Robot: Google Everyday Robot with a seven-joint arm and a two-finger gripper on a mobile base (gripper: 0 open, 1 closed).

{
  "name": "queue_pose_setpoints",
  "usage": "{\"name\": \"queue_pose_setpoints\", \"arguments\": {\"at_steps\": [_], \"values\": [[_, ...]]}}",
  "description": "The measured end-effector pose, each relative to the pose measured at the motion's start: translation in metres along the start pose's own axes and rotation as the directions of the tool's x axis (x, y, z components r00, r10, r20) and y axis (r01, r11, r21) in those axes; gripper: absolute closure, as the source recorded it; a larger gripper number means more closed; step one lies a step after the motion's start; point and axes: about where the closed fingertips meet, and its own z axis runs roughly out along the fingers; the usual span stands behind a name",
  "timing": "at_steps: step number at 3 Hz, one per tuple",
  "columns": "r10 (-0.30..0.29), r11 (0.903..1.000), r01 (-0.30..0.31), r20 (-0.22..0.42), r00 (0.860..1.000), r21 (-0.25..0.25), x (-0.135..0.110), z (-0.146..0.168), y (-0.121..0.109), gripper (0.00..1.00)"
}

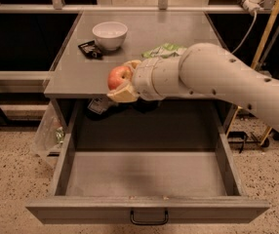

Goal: Pick apple from top drawer and place on counter

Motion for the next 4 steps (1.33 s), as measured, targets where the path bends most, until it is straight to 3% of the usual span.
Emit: {"name": "queue_pose_setpoints", "arguments": {"at_steps": [1, 2, 4], "values": [[0.021, 0.9998, -0.021, -0.040, 0.999, -0.004, -0.005, 0.026, -0.022, 0.83], [0.058, 0.9979, -0.060, -0.087, 0.995, -0.025, 0.002, 0.053, -0.040, 0.60], [0.103, 0.9935, -0.109, -0.145, 0.984, -0.032, 0.019, 0.071, -0.057, 0.13]]}}
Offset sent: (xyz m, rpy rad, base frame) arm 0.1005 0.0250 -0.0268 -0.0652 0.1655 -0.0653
